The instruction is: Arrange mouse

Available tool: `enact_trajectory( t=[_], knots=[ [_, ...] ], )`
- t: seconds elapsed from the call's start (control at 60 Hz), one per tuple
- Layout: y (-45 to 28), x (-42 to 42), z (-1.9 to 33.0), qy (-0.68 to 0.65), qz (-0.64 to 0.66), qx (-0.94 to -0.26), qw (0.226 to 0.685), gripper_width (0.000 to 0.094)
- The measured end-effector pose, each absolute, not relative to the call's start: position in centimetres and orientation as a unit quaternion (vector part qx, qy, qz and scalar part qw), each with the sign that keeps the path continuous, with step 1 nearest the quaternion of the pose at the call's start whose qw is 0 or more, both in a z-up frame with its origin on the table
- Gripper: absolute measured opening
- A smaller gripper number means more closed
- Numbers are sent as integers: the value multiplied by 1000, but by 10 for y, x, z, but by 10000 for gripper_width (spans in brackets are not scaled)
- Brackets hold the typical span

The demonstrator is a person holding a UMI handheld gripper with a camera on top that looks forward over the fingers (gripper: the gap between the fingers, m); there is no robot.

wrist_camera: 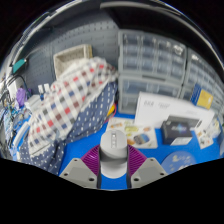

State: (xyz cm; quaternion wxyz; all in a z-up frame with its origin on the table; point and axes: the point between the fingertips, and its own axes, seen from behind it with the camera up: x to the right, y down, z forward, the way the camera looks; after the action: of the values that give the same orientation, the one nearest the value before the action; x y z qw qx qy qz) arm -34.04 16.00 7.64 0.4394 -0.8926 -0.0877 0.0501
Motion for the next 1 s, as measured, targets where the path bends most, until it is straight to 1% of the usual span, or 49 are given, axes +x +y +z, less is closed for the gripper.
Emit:
enact_trajectory(
  t=[0.117,0.183,0.25,0.317,0.367,0.433,0.617,0.733,0.867,0.917,1.0],
  knots=[
    [169,-297,159,-87,47,-862,497,350],
    [171,-260,195,-83,33,-848,523,352],
    [169,-220,217,-77,25,-840,537,352],
    [168,-182,222,-64,24,-836,544,352],
    [165,-153,212,-52,25,-843,534,351],
    [161,-117,187,-40,16,-856,515,350],
    [136,-69,79,-33,5,-904,426,347],
    [119,-79,29,-28,32,-921,387,349],
    [108,-85,-6,-21,42,-933,356,350],
    [111,-85,-7,-17,42,-930,366,350],
    [110,-84,-9,-20,39,-930,366,366]
  ],
)
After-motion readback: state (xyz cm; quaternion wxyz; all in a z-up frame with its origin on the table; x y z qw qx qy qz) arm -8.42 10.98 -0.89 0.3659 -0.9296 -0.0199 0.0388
